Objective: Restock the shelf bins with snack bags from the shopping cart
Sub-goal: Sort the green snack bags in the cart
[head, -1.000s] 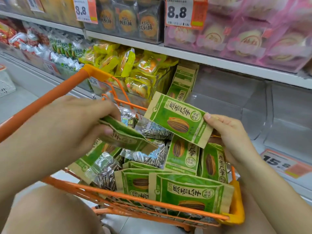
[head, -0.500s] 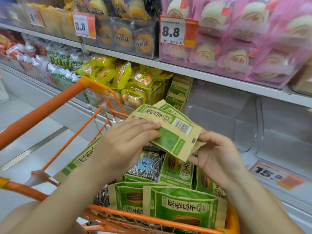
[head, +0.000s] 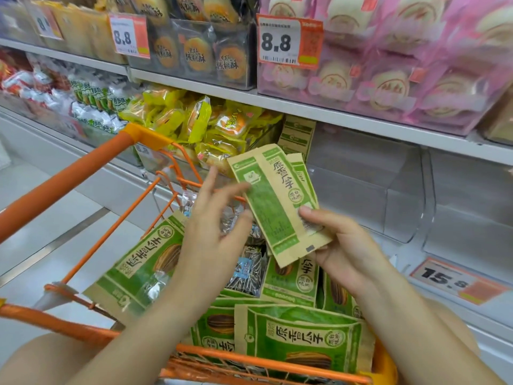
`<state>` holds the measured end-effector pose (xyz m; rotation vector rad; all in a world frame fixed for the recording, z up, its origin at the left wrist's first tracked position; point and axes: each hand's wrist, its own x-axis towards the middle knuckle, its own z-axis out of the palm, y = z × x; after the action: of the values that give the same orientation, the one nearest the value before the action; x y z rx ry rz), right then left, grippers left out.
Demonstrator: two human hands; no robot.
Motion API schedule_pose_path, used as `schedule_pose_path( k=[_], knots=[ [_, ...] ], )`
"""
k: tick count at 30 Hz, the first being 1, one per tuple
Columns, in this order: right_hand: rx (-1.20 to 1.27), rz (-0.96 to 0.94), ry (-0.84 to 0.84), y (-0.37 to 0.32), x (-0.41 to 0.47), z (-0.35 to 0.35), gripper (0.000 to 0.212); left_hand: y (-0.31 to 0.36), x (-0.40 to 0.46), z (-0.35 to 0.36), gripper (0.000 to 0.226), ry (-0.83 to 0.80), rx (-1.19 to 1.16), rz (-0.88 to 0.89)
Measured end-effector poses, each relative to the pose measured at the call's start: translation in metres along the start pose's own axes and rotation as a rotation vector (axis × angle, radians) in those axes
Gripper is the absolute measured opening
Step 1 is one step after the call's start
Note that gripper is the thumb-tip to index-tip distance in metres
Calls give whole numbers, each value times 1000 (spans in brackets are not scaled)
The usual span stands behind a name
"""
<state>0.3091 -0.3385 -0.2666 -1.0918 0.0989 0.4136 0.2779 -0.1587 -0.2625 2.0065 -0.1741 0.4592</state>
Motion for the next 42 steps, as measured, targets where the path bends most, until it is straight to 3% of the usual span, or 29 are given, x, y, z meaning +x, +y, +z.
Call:
schedule_pose_path(
  k=[2,3,5,8,12,15,18,20,22,25,29,32,35,38,40,42],
  knots=[
    [-70,-42,-1,4,0,4,49,10,-4,6,51,-138,-409,-398],
    [-106,-58,4,6,-1,5,54,9,-2,11,47,-197,-526,-474],
    [-139,-76,-1,7,-3,7,59,8,0,17,36,-193,-583,-506],
    [-148,-68,-39,0,-3,7,45,6,3,18,35,-80,-607,-527],
    [-91,-29,95,1,3,3,25,-2,9,6,27,65,-603,-560],
    [-65,-64,164,2,5,0,20,-1,12,-11,20,226,-367,-364],
    [-68,-114,115,3,5,6,19,5,7,-13,34,275,221,6],
    [-69,-141,52,7,3,14,20,11,2,0,43,197,487,139],
    [-62,-171,2,10,0,21,27,15,-2,18,45,74,564,233],
    [-14,-152,-37,10,-4,21,44,19,-2,28,48,-60,449,207],
    [-59,-126,-12,10,-5,17,42,16,7,17,42,-144,161,116],
    [-109,-88,26,5,-3,15,41,11,13,9,70,-194,-114,-206],
    [-206,-17,-50,-2,-7,15,47,11,16,19,34,-323,-386,-445],
    [-294,22,-59,-10,-7,10,49,15,22,30,24,-349,-234,-371],
    [-261,56,-31,-22,-3,1,45,17,33,30,38,-410,-161,-298],
    [-159,80,26,-38,8,-12,45,7,48,27,55,-460,85,-248]
  ],
)
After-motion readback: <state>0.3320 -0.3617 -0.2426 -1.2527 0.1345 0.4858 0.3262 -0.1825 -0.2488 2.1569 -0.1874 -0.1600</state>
